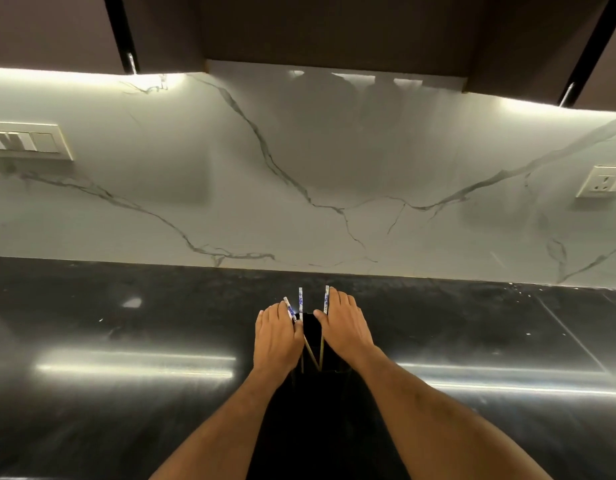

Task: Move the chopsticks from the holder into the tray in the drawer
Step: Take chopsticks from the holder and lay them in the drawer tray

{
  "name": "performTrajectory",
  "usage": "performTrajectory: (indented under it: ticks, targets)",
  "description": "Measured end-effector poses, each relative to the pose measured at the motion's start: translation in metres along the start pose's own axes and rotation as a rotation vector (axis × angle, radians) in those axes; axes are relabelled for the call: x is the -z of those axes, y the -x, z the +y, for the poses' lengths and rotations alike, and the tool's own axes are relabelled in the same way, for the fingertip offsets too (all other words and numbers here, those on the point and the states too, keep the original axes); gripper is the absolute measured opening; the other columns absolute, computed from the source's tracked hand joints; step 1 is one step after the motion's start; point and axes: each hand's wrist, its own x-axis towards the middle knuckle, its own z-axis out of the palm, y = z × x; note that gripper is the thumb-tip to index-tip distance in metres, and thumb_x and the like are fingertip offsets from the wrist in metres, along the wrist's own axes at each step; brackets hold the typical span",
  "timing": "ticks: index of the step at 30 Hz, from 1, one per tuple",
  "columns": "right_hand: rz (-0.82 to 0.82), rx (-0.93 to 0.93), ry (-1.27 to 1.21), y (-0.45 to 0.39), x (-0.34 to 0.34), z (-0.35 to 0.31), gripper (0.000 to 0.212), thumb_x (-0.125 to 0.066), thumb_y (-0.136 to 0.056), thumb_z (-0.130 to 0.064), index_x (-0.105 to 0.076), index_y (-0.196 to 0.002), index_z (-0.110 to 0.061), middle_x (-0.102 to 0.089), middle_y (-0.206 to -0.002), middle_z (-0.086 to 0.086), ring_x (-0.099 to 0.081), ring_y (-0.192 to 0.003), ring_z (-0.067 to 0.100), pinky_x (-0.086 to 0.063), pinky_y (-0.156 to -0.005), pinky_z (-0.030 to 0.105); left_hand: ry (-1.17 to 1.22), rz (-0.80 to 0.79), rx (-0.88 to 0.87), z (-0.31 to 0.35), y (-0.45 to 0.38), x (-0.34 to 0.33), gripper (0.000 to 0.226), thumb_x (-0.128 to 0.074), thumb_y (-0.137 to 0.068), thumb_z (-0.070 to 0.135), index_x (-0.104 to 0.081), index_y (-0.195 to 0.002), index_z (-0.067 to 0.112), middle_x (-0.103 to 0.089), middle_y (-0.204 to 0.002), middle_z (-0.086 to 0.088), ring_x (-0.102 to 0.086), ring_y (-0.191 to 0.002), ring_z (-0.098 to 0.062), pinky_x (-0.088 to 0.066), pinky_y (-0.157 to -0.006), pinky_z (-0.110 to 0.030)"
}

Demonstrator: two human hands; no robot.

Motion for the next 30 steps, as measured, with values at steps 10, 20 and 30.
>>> performTrajectory:
  ticks: [10, 20, 30]
  targets:
    - [-0.141, -0.158, -0.336, -0.02, -0.022, -0.021, 0.071, -0.067, -0.095, -0.021, -0.031, -0.155, -0.015, -0.051, -0.138, 0.009, -0.056, -0.124, 0.024, -0.047, -0.11, 0.043, 0.229, -0.071, -0.112, 0.0, -0.023, -0.014, 0.018, -0.043, -0.096, 0.012, -0.06, -0.1, 0.019, -0.064, -0.1, 0.004, -0.057, -0.091, -0.012, -0.047, -0.094, -0.034]
    - [-0.055, -0.298, -0.42, -0.03, -0.026, -0.031, 0.013, -0.072, -0.089, -0.004, -0.079, -0.099, -0.011, -0.076, -0.088, 0.005, -0.07, -0.078, 0.013, -0.058, -0.07, 0.023, 0.421, -0.15, -0.069, -0.003, -0.018, -0.019, 0.021, -0.044, -0.101, 0.014, -0.061, -0.107, 0.026, -0.065, -0.095, 0.013, -0.061, -0.087, -0.004, -0.052, -0.078, -0.023]
    - [0.149, -0.336, -0.625, -0.026, -0.024, -0.037, 0.023, -0.08, -0.084, -0.007, -0.078, -0.107, -0.011, -0.079, -0.094, 0.003, -0.072, -0.078, 0.006, -0.058, -0.073, 0.017, 0.474, -0.114, -0.046, -0.005, -0.011, -0.01, 0.039, -0.046, -0.094, 0.001, -0.061, -0.124, 0.02, -0.067, -0.113, 0.006, -0.063, -0.101, -0.006, -0.055, -0.093, -0.032]
